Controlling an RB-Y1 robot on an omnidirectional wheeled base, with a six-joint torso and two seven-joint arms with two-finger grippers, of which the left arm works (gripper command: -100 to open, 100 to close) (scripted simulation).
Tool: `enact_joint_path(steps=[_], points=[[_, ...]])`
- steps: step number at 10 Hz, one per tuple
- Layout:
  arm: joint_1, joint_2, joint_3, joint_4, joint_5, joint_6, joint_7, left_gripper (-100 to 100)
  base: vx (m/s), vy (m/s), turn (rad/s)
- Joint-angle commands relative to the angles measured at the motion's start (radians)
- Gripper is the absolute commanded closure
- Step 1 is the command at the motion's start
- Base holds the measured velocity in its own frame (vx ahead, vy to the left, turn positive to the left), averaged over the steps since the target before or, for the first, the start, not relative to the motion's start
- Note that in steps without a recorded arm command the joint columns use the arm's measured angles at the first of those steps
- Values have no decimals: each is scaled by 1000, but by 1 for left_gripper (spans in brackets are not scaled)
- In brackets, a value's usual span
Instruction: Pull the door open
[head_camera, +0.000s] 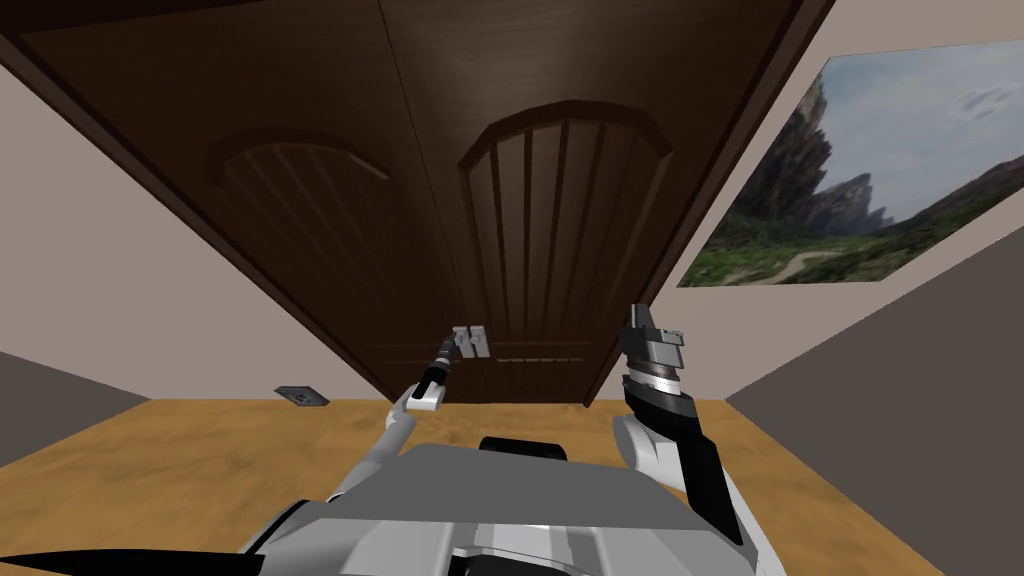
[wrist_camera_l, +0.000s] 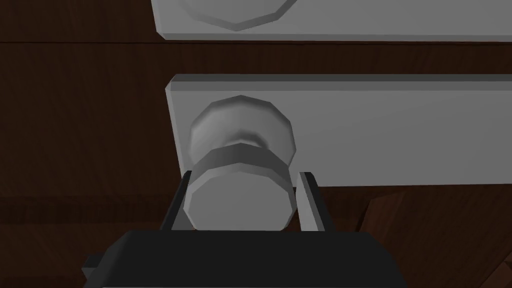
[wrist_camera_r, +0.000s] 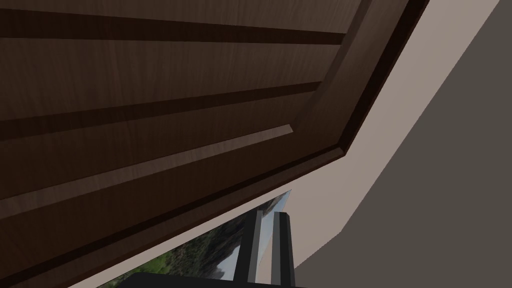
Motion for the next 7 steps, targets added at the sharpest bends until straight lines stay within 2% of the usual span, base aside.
enact_joint_path(steps=[1,5,6,7], points=[[2,0,1,1,0,2,-1,100,-30,27,-9],[2,0,1,1,0,2,-1,100,-15,6,-6],[22,19,15,9,4,4,2,100,-140,56,130],[27,24,18,11,5,4,3,100,-213,104,150]])
